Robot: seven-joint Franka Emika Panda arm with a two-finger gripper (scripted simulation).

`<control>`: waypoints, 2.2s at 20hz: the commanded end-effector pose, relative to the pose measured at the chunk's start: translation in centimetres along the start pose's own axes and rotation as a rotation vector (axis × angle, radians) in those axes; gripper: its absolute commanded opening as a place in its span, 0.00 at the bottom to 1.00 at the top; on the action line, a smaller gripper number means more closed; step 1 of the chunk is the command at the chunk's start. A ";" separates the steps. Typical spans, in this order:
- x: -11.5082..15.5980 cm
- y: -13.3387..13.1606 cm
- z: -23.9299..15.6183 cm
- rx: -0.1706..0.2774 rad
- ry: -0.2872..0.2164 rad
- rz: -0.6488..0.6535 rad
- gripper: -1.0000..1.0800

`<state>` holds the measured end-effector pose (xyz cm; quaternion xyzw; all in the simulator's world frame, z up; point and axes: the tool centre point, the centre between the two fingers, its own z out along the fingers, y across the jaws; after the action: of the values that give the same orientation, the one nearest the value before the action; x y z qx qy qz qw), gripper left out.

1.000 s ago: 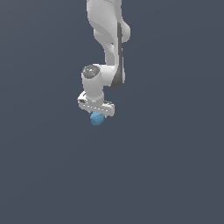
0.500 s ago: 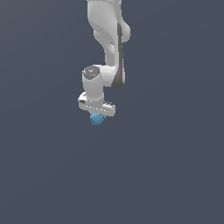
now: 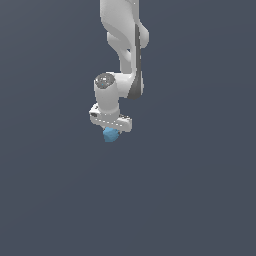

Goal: Pick up the object and move it to a goal position.

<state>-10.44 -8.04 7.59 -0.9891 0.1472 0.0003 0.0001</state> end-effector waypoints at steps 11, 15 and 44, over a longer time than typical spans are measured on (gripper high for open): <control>-1.4 -2.4 -6.9 -0.001 0.001 0.000 0.00; -2.2 -3.7 -10.6 -0.002 0.001 0.000 0.00; -6.7 -13.1 -36.3 -0.001 0.001 -0.001 0.00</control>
<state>-13.01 6.17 43.11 -0.9892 0.1467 -0.0005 -0.0003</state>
